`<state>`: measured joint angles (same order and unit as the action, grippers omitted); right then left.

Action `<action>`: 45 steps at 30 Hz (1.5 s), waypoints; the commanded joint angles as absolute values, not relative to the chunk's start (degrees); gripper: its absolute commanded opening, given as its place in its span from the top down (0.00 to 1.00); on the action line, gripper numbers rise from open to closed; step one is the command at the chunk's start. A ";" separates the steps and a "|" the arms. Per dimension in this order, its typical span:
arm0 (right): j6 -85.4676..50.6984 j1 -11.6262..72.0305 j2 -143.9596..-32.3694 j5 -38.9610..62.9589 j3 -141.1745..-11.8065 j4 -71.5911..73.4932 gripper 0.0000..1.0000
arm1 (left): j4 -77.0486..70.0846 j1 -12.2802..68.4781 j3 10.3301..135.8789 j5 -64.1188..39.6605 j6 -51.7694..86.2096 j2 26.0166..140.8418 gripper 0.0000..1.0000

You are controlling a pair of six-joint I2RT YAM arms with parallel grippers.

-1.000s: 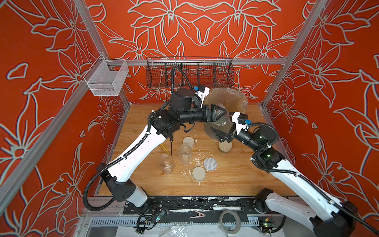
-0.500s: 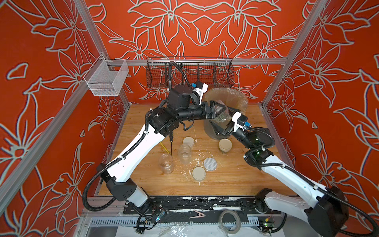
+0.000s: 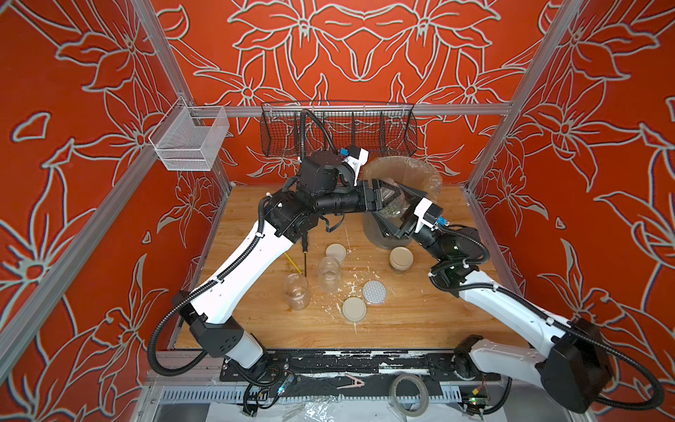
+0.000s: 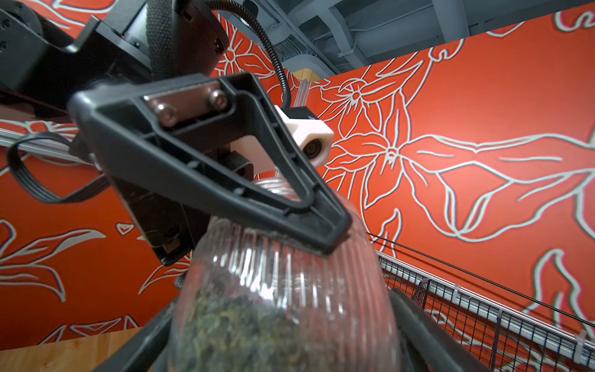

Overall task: Empty moldy tea leaves from jars
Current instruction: Adjust the jar, then pour the moldy tea leaves from the jar into the trash bin.

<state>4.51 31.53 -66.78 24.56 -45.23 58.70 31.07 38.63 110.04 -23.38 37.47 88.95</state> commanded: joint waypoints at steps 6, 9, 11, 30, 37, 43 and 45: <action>3.03 31.80 -66.86 27.16 -48.51 60.87 0.24 | 28.09 38.32 111.24 -25.19 38.66 88.51 0.69; 2.94 31.76 -67.11 27.55 -48.84 60.86 0.32 | 27.35 38.31 110.75 -25.88 39.28 88.58 0.69; 2.72 31.70 -66.89 27.77 -49.21 60.24 0.42 | 27.16 38.32 110.76 -26.02 39.29 88.61 0.68; 2.67 30.62 -61.76 18.37 -49.96 54.31 0.75 | 25.25 37.35 110.36 -19.02 32.60 84.10 0.03; 1.55 25.34 -61.21 14.99 -55.83 36.69 0.77 | 22.15 37.29 101.22 -9.45 25.45 74.14 0.03; -1.18 20.15 -66.12 13.19 -67.27 16.18 0.77 | 25.86 37.43 94.74 -17.11 14.47 68.88 0.03; -2.33 18.98 -68.27 13.01 -69.90 12.68 0.77 | 27.96 37.44 93.34 -19.31 12.45 68.14 0.03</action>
<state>0.25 20.03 -66.50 14.55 -66.04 21.47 25.04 37.54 95.18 -15.25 18.90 68.18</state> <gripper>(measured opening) 0.823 0.975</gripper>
